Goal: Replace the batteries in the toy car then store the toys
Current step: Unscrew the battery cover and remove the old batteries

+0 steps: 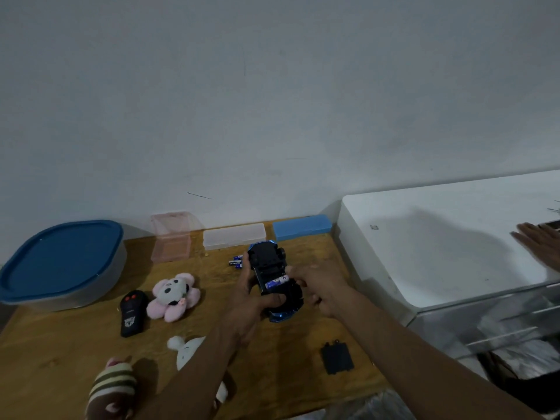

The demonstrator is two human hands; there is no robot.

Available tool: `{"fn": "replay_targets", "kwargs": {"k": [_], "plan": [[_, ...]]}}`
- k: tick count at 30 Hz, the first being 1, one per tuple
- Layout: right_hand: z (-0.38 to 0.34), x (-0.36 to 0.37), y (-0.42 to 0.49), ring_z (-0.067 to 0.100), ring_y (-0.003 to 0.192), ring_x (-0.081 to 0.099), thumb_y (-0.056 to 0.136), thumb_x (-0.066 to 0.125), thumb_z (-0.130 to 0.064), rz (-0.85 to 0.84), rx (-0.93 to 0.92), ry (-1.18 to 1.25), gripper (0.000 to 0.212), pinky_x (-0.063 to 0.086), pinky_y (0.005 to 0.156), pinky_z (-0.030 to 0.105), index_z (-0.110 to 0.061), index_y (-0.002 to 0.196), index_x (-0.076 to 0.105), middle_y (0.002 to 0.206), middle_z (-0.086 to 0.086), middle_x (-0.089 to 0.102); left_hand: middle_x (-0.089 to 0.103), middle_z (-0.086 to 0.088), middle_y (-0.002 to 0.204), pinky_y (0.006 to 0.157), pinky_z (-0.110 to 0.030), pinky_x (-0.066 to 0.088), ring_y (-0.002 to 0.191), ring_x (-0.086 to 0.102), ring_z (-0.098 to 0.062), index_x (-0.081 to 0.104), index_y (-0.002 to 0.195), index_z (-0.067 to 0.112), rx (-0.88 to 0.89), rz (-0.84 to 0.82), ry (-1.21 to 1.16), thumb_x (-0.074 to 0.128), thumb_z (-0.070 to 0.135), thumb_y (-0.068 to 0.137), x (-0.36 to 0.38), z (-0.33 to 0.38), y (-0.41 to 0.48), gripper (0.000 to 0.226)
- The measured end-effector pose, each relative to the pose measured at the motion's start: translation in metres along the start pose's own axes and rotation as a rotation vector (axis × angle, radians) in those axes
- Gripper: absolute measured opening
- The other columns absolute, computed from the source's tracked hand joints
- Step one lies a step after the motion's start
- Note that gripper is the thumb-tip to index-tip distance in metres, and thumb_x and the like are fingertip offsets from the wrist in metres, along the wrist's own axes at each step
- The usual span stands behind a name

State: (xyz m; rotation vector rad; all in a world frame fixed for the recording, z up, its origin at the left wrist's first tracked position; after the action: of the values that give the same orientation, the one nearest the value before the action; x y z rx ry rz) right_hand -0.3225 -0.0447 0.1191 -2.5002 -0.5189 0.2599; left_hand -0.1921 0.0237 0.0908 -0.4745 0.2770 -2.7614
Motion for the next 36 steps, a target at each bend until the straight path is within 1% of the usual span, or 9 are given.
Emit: {"fn": "replay_targets", "kwargs": {"k": [4,7,12,16,21,25,29,31,36], "plan": [[-0.012,0.008,-0.003,0.014,0.058,0.055,0.074,0.079,-0.015,-0.002,-0.069,-0.109,0.025,0.037,0.038,0.019,-0.006,0.091,0.065,0.082,0.006,0.068,0.05,0.001,0.138,0.094,-0.06,0.048,0.116,0.059,-0.032,0.017,0.145,0.05,-0.031,-0.025,-0.012,0.068,-0.021,0.07,0.003,-0.005,0.0,0.115],[-0.018,0.01,0.0,0.012,0.046,0.048,0.074,0.078,-0.008,0.029,-0.14,-0.121,0.023,0.038,0.037,0.02,-0.007,0.093,0.065,0.086,0.011,0.068,0.051,0.001,0.135,0.09,-0.058,0.051,0.115,0.06,-0.034,0.02,0.143,0.054,-0.035,-0.069,-0.018,0.068,-0.02,0.071,0.012,-0.005,0.0,0.114],[-0.032,0.016,0.001,0.01,0.043,0.057,0.075,0.079,-0.019,-0.048,-0.319,-0.451,0.017,0.048,0.047,0.021,-0.016,0.087,0.068,0.081,0.002,0.071,0.051,0.004,0.134,0.086,-0.053,0.054,0.114,0.06,-0.032,0.018,0.144,0.052,-0.047,-0.09,-0.01,0.066,-0.02,0.073,0.013,-0.001,-0.002,0.113],[-0.046,0.02,-0.003,0.008,0.04,0.056,0.079,0.075,-0.025,-0.065,-0.467,-0.629,0.013,0.044,0.042,0.018,-0.019,0.087,0.067,0.081,-0.001,0.07,0.052,0.004,0.134,0.088,-0.054,0.053,0.113,0.062,-0.03,0.018,0.145,0.052,-0.077,-0.108,-0.005,0.065,-0.021,0.074,0.015,-0.005,-0.002,0.112],[-0.06,0.012,-0.007,0.01,0.063,0.057,0.089,0.062,-0.037,0.013,-0.576,-0.671,0.026,0.041,0.052,0.017,-0.014,0.081,0.068,0.082,0.0,0.067,0.054,0.009,0.13,0.086,-0.051,0.054,0.115,0.059,-0.03,0.019,0.143,0.054,-0.107,-0.127,0.0,0.063,-0.021,0.074,0.018,-0.01,-0.003,0.111],[-0.043,-0.002,0.004,0.012,0.049,0.047,0.088,0.061,-0.042,-0.046,-0.365,-0.332,0.032,0.039,0.048,0.025,-0.014,0.073,0.06,0.059,0.0,0.055,0.048,-0.003,0.14,0.093,-0.061,0.048,0.121,0.053,-0.035,0.023,0.142,0.055,-0.12,-0.151,0.003,0.07,-0.018,0.068,0.017,-0.016,-0.003,0.114],[-0.009,-0.002,0.009,0.012,0.048,0.048,0.081,0.071,-0.016,-0.194,-0.048,0.195,0.014,0.045,0.046,0.025,-0.008,0.086,0.061,0.057,0.003,0.05,0.045,-0.004,0.142,0.095,-0.061,0.046,0.123,0.052,-0.034,0.02,0.142,0.055,-0.166,-0.148,-0.018,0.071,-0.018,0.068,0.016,-0.031,-0.005,0.116],[-0.002,-0.008,0.01,0.013,0.054,0.054,0.079,0.074,-0.01,-0.192,-0.021,0.232,0.015,0.051,0.05,0.025,-0.007,0.083,0.06,0.063,0.005,0.052,0.044,-0.004,0.144,0.097,-0.062,0.044,0.125,0.051,-0.034,0.021,0.142,0.056,-0.188,-0.155,-0.016,0.074,-0.014,0.065,0.015,-0.041,-0.005,0.116],[0.019,-0.026,0.012,0.009,0.055,0.044,0.078,0.077,-0.019,-0.146,-0.009,0.078,0.026,0.042,0.044,0.02,-0.014,0.083,0.052,0.065,0.001,0.049,0.049,0.0,0.138,0.101,-0.058,0.043,0.122,0.052,-0.029,0.014,0.148,0.046,-0.245,-0.1,0.021,0.065,-0.019,0.074,0.014,-0.063,-0.017,0.111]]}}
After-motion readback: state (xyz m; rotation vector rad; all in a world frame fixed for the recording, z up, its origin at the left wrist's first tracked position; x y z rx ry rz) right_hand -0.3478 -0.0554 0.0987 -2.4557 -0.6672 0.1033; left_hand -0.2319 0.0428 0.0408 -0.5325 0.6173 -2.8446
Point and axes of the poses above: each hand's wrist, its own y-axis towards the middle knuckle, its own x-axis out of the palm, z = x × y, the point moved 10 cm from there along y, towards the middle knuckle
